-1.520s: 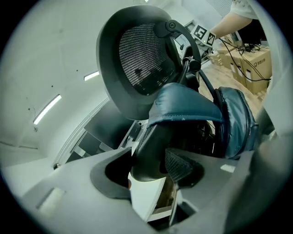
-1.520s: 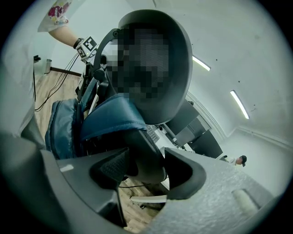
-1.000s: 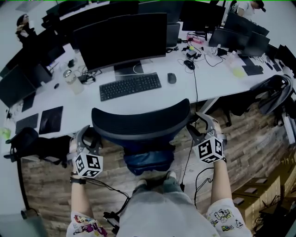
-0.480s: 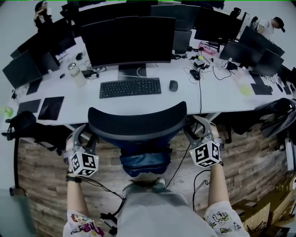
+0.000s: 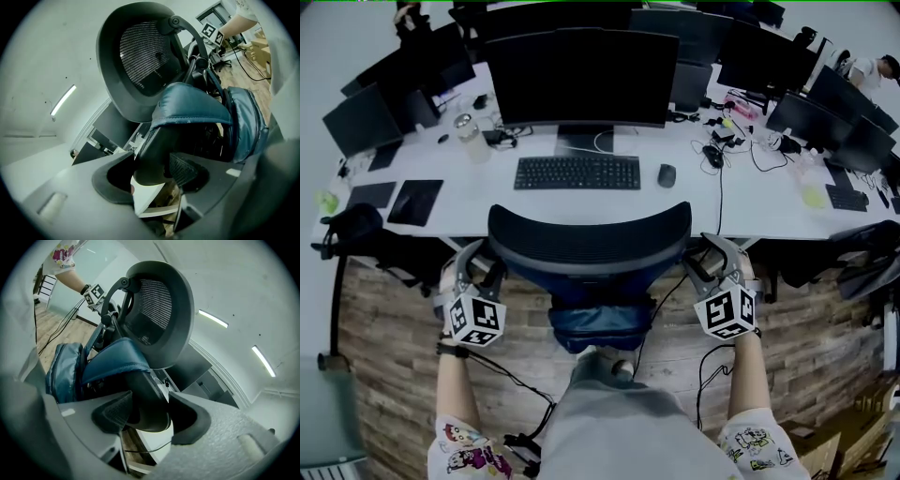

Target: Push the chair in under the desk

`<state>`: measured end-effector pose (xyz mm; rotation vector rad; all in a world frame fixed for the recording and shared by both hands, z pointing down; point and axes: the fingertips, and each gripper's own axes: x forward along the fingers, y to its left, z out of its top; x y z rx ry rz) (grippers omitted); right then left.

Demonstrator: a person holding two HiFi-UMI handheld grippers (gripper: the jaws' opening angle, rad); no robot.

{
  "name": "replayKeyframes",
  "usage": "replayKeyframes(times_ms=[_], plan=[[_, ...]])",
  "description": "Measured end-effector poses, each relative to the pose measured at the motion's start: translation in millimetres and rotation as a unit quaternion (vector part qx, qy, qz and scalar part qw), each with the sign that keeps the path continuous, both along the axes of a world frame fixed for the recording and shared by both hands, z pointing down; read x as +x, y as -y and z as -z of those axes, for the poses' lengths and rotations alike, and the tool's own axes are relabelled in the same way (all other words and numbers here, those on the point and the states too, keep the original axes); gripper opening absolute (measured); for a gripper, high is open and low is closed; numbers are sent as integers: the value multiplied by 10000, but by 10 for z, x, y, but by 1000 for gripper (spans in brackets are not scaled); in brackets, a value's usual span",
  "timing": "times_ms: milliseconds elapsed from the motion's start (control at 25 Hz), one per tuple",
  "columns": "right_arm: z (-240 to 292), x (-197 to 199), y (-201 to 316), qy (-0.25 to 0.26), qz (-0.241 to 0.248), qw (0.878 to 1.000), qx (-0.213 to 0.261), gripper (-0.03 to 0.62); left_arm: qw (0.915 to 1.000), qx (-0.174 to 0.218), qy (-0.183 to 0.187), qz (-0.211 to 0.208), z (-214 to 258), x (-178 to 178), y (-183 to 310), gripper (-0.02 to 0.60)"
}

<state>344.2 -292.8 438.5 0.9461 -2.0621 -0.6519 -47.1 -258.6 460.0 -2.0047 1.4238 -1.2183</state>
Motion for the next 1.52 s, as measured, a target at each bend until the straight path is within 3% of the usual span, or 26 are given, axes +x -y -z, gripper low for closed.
replayKeyframes(times_ms=[960, 1520], plan=[[-18, -195, 290, -30, -271, 9996, -119, 241, 9999, 32, -7, -123, 1, -215, 444, 245], [-20, -200, 284, -39, -418, 9991, -86, 244, 9995, 151, -62, -257, 16, -216, 439, 247]])
